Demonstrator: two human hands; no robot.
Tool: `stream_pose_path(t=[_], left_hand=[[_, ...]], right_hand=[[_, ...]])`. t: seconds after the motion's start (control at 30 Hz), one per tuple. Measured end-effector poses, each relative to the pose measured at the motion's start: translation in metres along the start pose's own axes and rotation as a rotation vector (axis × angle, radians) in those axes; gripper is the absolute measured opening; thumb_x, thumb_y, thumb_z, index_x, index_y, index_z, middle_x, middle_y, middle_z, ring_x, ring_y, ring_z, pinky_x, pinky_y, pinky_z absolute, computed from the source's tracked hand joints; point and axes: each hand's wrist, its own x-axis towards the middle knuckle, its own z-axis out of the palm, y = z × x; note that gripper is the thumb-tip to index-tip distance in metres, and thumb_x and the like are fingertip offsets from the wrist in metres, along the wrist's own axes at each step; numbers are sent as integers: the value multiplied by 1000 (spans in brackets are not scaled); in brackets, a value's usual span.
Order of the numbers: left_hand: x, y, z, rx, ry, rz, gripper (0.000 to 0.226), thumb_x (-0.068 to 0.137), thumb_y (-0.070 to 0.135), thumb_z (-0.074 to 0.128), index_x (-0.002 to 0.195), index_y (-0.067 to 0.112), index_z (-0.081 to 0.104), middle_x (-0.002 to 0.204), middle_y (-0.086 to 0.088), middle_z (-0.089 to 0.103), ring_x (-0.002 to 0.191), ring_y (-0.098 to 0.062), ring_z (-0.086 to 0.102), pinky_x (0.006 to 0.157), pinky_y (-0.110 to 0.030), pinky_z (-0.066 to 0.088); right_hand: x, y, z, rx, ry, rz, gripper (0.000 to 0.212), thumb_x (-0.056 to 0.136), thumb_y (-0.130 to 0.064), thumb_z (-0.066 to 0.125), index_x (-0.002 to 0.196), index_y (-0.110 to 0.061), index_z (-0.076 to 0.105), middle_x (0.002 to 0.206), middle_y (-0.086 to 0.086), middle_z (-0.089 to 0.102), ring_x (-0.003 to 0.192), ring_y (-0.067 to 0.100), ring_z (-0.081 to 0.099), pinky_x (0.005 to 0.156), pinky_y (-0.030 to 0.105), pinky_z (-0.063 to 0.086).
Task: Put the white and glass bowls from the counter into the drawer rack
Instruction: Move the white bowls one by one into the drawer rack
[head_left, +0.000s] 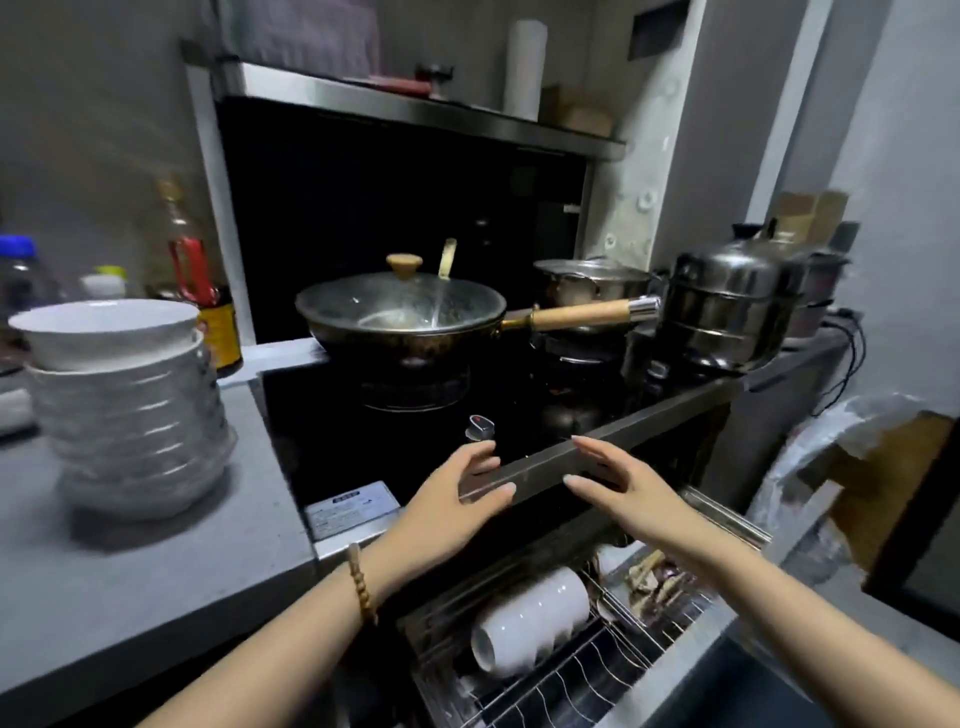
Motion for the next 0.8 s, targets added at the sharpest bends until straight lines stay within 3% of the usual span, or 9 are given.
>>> stream_pose_path(t=[0.17,0.27,0.43,0.67,0.8], left_hand=[[-19,60,-86,197,155,190,58,85,39,62,138,34,38,130,19,52,121,2,46,103,-23,36],[-34,76,-137,286,258,222,57,86,35,62,137,33,38,132,14,52,124,-1,45,106,-25,34],[-61,85,-205,426,387,236,54,85,32,64,134,30,42,129,17,52,123,2,45,105,-22,33],[-87,62,-283,510,524,85,57,84,35,66,136,24,44,137,8,51,125,-5,45,102,-23,33],[-92,38,-308,445,557,-13,62,80,39,69,134,21,45,139,3,50,121,-6,46,100,-22,34]], right_hand=[[23,-83,16,-28,-38,-223,59,83,-34,67,137,-34,43,143,-12,43,134,12,39,106,30,38],[37,-123,36,-59,-67,-311,62,83,-35,67,140,-32,40,146,-9,41,136,10,36,99,21,41],[58,-179,70,-50,-143,-391,63,84,-36,66,140,-32,39,148,-10,38,136,11,36,107,27,34],[84,-237,128,-74,-244,-484,63,82,-38,67,139,-30,41,146,-7,42,135,13,38,111,35,36],[98,-253,158,-64,-285,-482,63,79,-44,68,136,-30,44,139,-10,47,125,8,45,104,29,40]])
